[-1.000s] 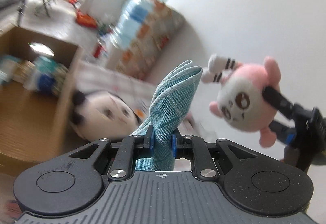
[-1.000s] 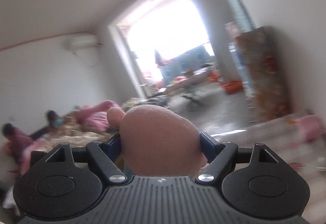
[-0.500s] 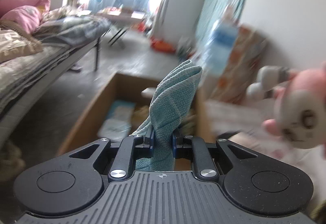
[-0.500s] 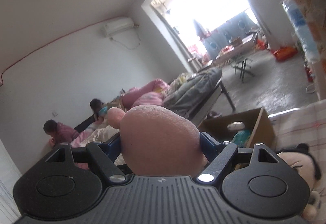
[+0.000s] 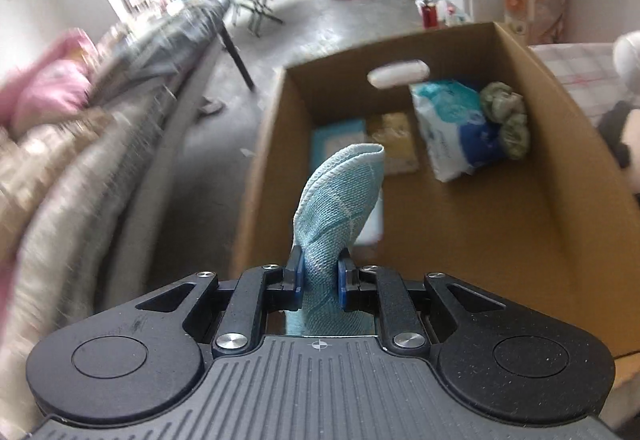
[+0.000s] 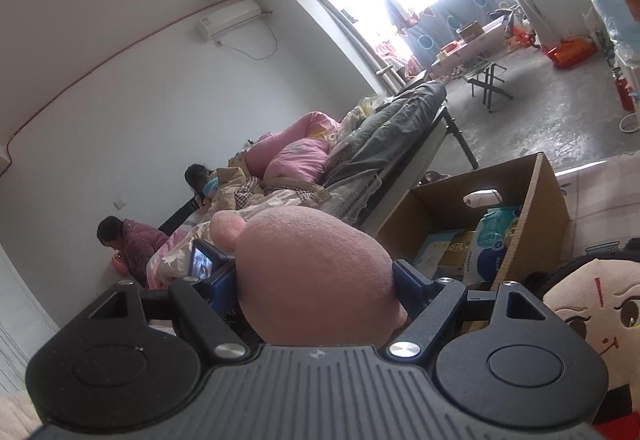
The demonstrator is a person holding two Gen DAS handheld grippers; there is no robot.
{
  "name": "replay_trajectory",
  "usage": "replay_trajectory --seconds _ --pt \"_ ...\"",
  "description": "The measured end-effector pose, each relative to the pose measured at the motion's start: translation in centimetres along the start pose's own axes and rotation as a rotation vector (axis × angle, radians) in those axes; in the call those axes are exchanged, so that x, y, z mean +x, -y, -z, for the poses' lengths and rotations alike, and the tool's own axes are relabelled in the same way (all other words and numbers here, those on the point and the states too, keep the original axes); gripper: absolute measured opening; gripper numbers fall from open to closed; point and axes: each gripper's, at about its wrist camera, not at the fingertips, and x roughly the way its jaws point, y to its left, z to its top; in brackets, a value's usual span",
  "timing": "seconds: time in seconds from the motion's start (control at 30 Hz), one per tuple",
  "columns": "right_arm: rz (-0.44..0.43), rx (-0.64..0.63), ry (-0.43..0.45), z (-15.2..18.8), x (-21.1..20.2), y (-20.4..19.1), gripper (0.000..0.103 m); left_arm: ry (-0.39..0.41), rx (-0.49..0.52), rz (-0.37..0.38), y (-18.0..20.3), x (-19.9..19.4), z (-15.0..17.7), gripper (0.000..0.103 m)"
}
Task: Organize soft objects
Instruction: 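Carry the blue towel in the left tool to the box while the right tool carries the pig, then lower the blue towel into the box and open the left tool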
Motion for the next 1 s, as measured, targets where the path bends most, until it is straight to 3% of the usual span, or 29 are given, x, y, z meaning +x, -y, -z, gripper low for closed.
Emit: replay_trajectory --seconds 0.13,0.4,0.6,1.0 --pt "0.003 0.022 0.000 0.2 -0.2 0.9 0.083 0.018 0.087 -0.075 1.0 -0.1 0.2 0.015" --pt "-0.001 0.046 0.005 0.5 -0.8 1.8 0.083 -0.081 0.222 -0.080 4.3 3.8 1.5 0.015" --pt "0.002 0.048 0.020 0.3 -1.4 1.9 0.083 -0.179 0.209 -0.014 5.0 5.1 1.5 0.015" --pt "0.007 0.061 0.025 0.4 -1.6 2.0 0.083 -0.328 0.065 0.170 4.8 7.3 0.8 0.017"
